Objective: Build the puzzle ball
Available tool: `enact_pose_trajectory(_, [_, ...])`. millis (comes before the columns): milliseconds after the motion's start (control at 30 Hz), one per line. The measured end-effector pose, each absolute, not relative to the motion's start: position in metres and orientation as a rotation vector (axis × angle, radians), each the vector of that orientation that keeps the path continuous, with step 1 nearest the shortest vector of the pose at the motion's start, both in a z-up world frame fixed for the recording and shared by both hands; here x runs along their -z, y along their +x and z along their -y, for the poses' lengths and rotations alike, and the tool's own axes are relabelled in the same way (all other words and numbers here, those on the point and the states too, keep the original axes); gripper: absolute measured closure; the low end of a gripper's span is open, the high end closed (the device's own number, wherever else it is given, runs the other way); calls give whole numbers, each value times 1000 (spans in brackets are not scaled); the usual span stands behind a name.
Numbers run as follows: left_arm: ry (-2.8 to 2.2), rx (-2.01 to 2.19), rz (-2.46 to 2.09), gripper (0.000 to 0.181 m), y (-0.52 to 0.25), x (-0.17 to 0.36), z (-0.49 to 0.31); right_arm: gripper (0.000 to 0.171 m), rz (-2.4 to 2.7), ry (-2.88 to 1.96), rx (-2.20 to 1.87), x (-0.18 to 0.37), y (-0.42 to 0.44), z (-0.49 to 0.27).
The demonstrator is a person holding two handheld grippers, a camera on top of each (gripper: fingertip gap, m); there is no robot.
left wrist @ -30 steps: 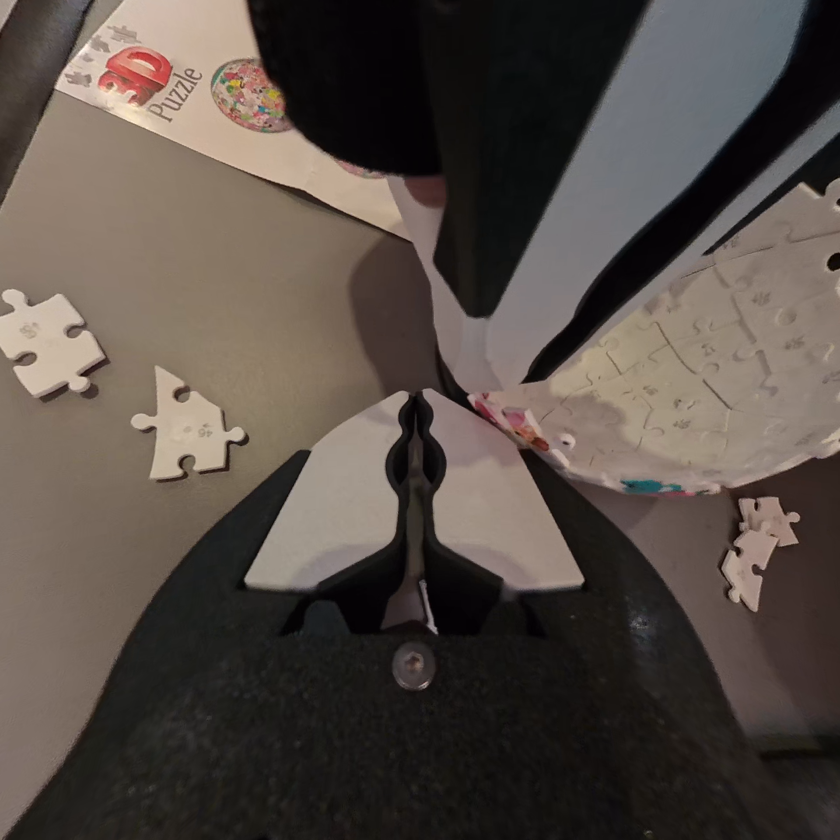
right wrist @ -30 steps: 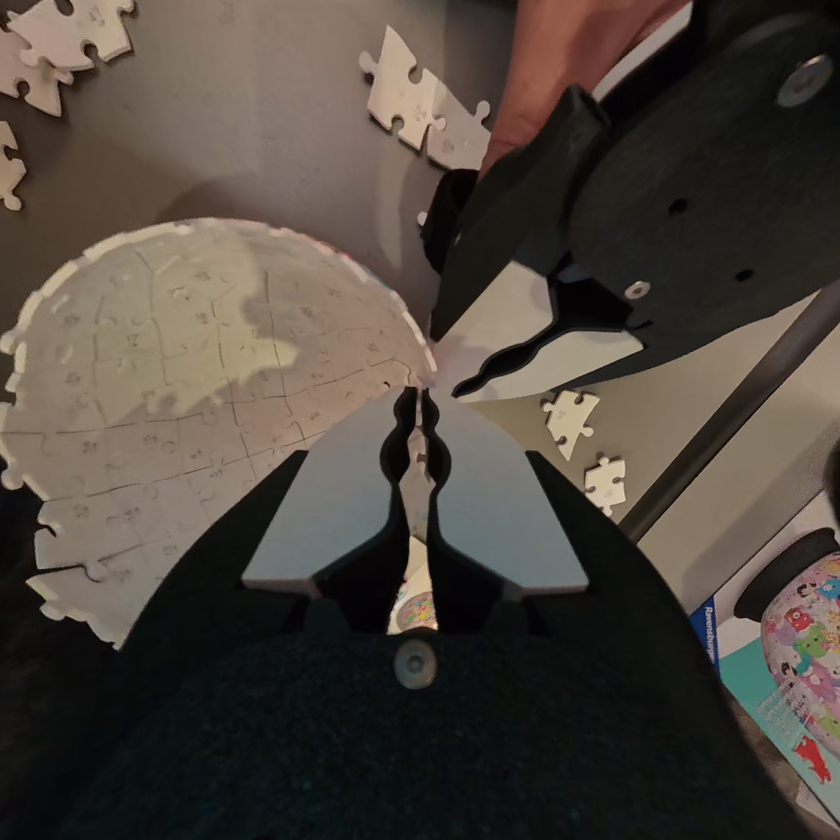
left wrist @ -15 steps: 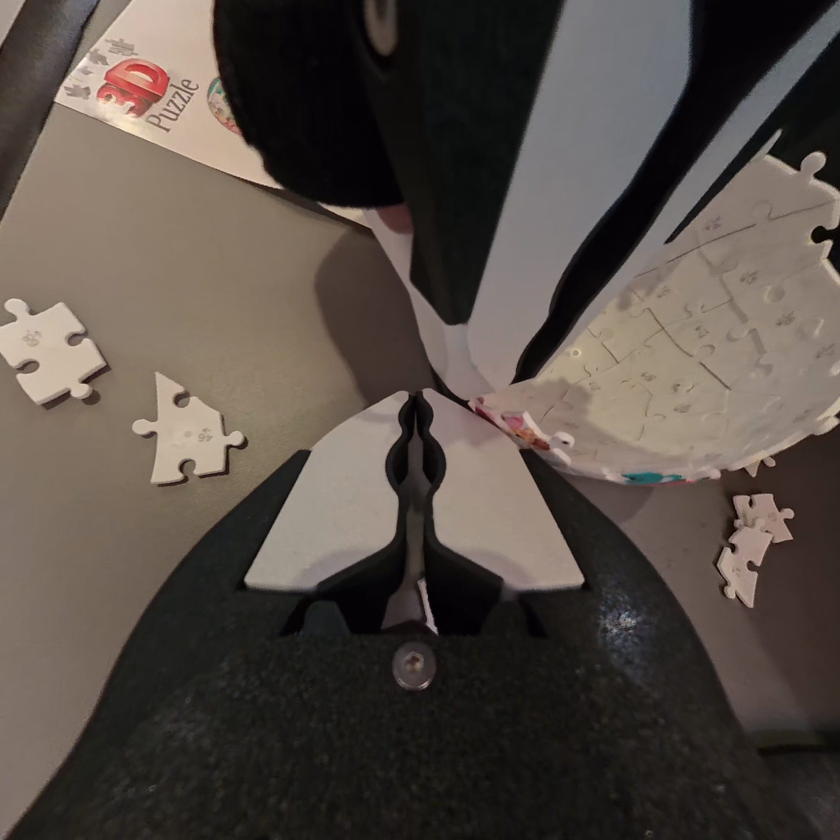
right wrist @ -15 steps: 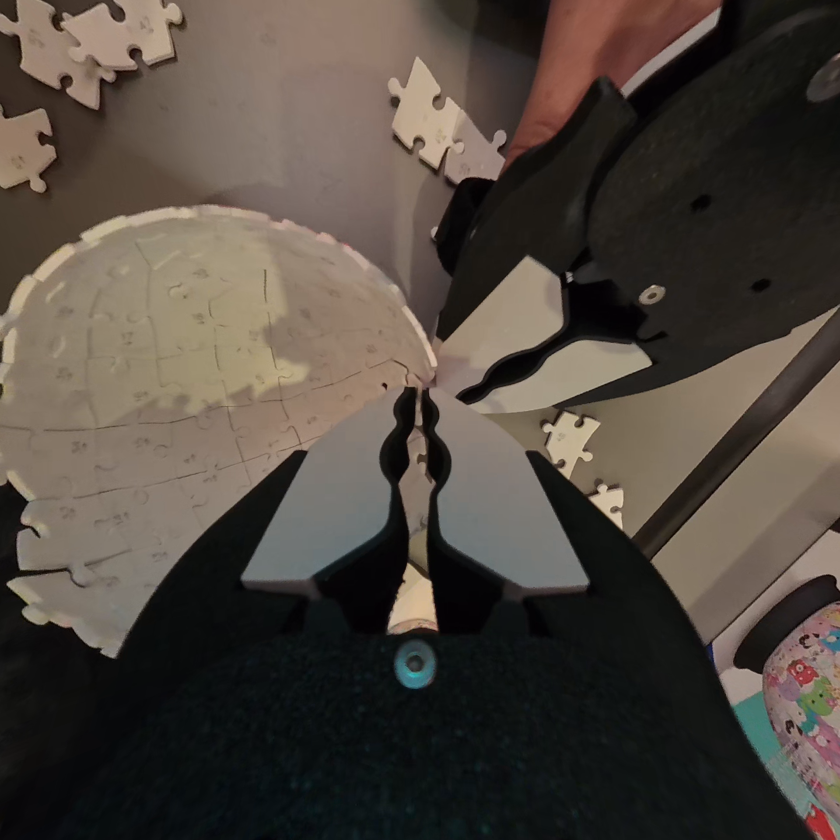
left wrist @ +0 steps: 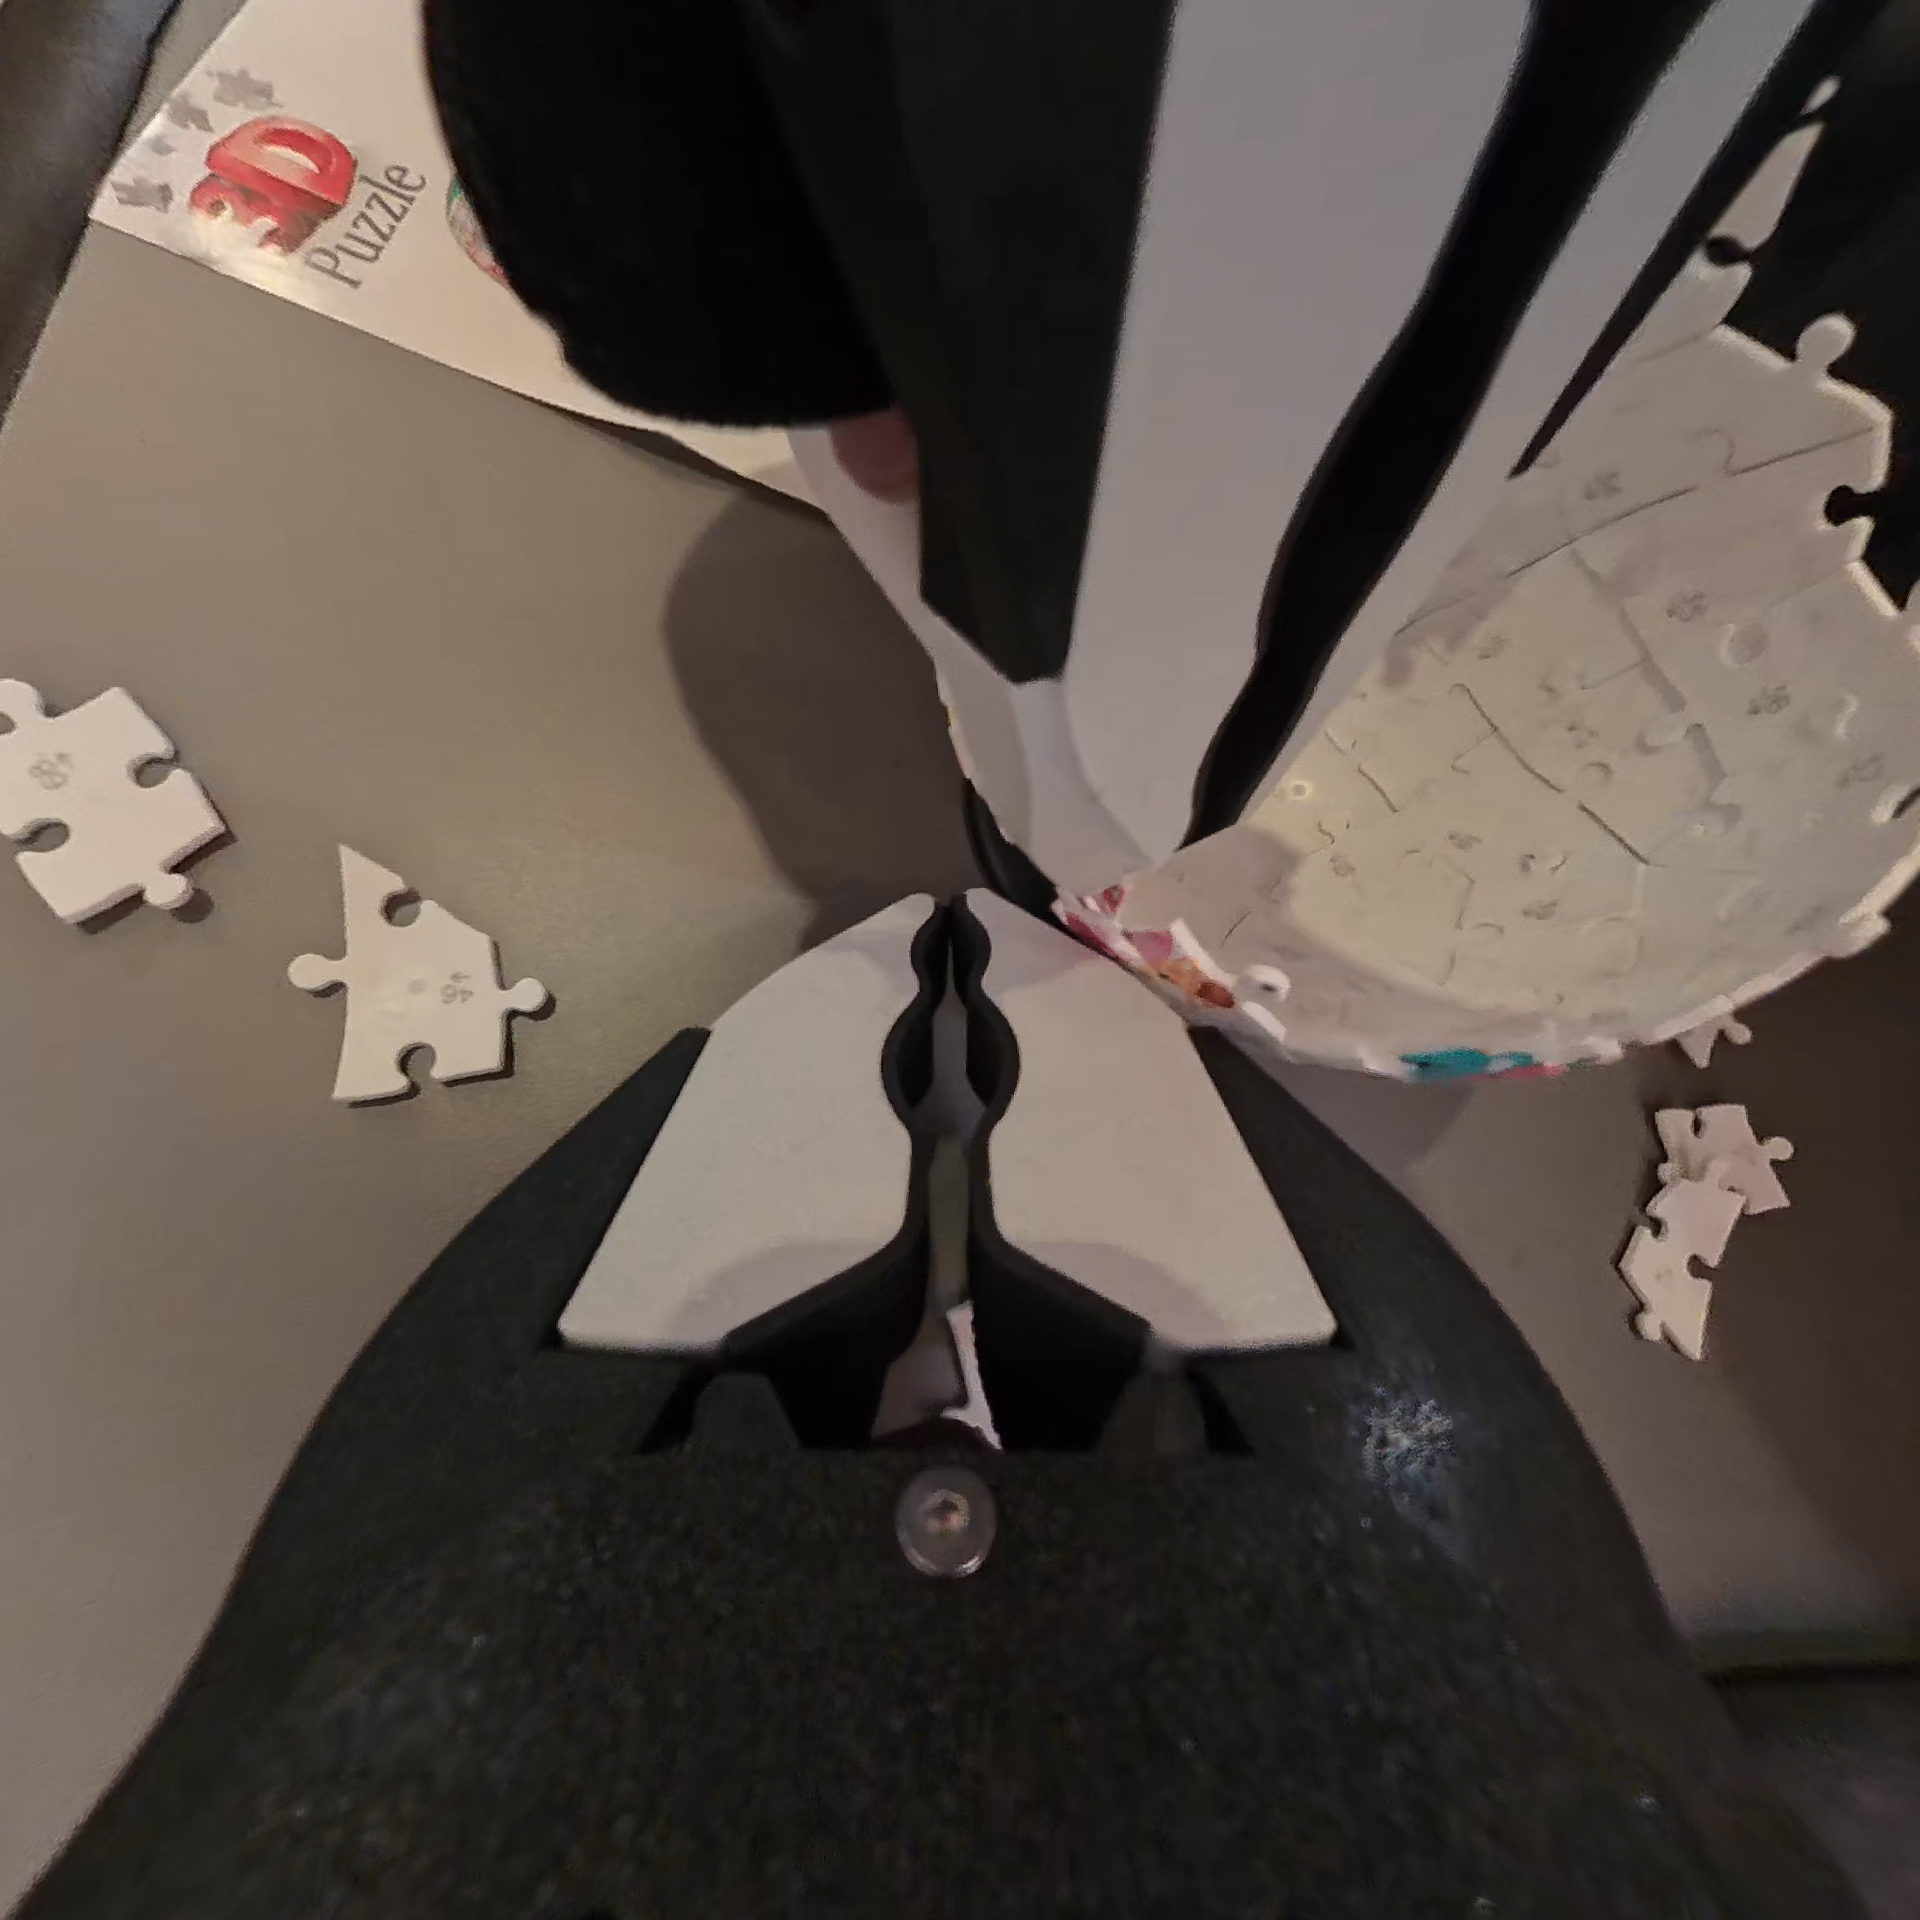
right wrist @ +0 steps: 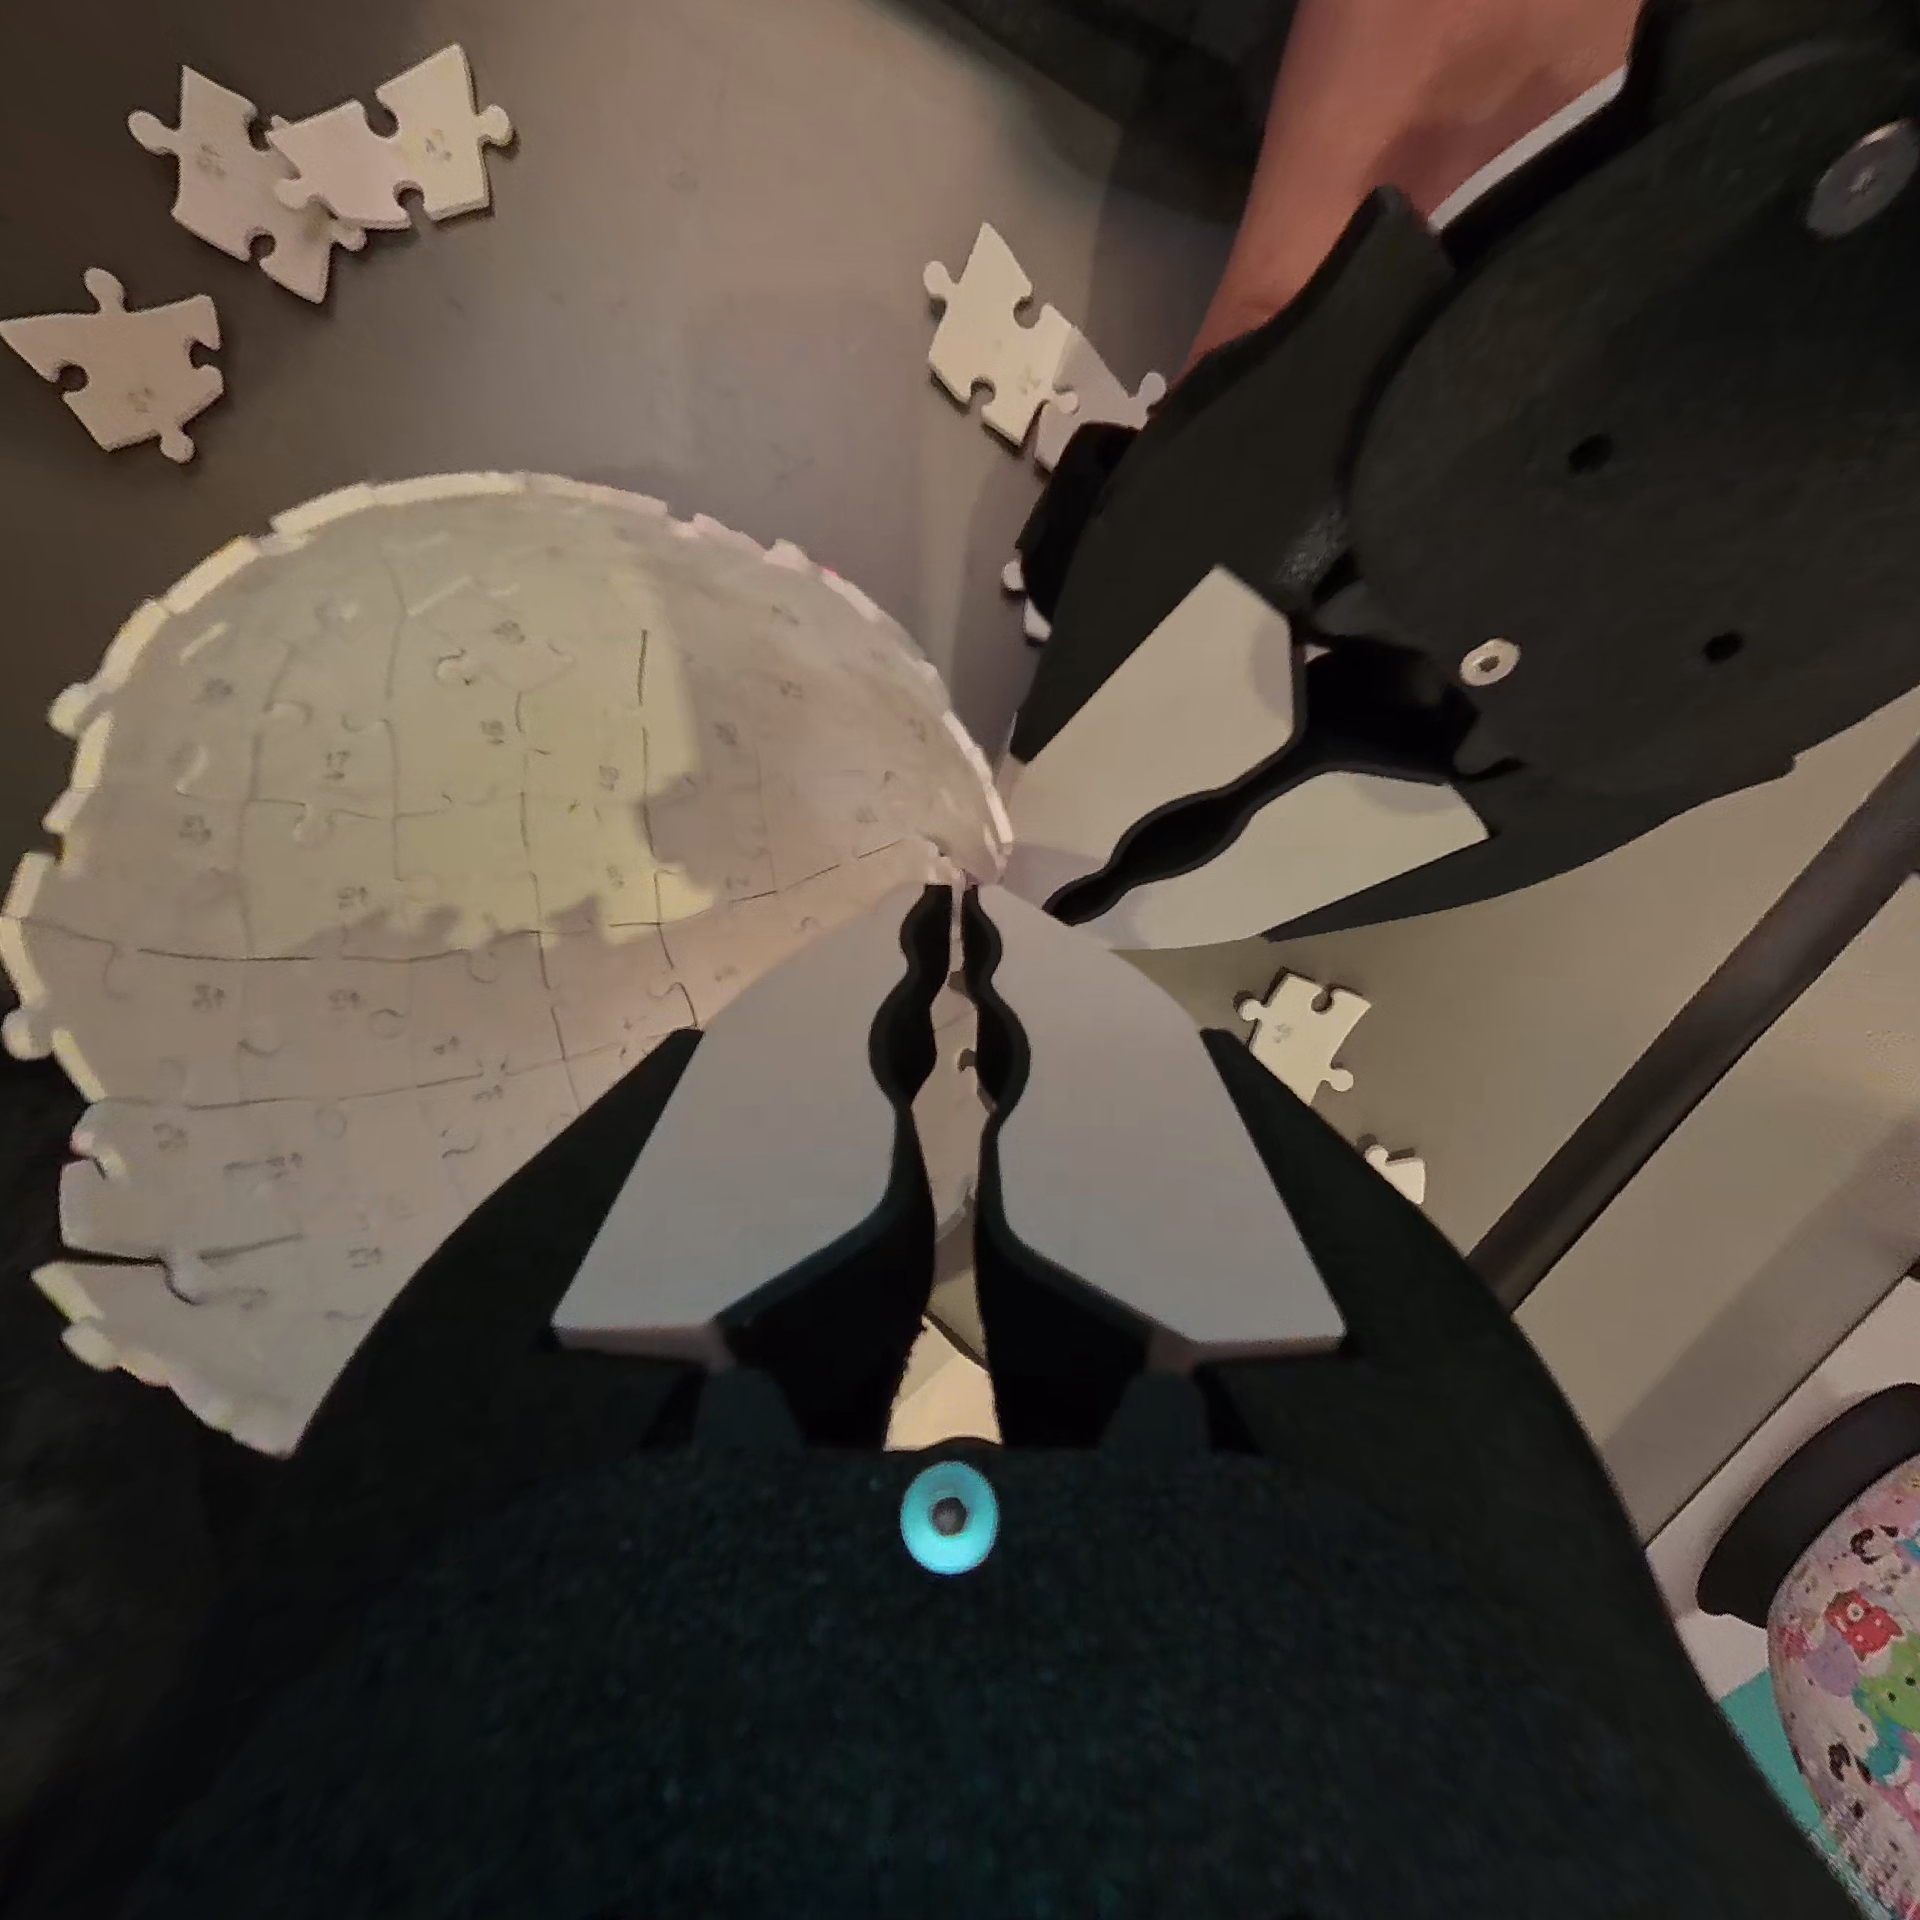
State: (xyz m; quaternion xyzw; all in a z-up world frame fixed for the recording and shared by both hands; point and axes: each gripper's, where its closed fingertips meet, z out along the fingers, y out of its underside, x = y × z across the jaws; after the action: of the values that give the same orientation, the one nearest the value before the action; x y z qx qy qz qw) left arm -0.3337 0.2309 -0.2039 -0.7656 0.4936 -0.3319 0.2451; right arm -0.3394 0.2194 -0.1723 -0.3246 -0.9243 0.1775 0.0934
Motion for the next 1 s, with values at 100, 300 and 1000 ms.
enact_pose_trajectory(100, [-2081,913,-1348,181,-334,201,-230,169,2747,-956,-510,173,-339,-220])
enact_pose_trajectory(300, [-2074,937,-1356,181,-334,198,-228,169,2739,-932,-493,174,-339,-222])
enact_pose_trajectory(1000, [-2087,941,-1360,181,-332,202,-226,166,2739,-981,-407,176,-337,-229])
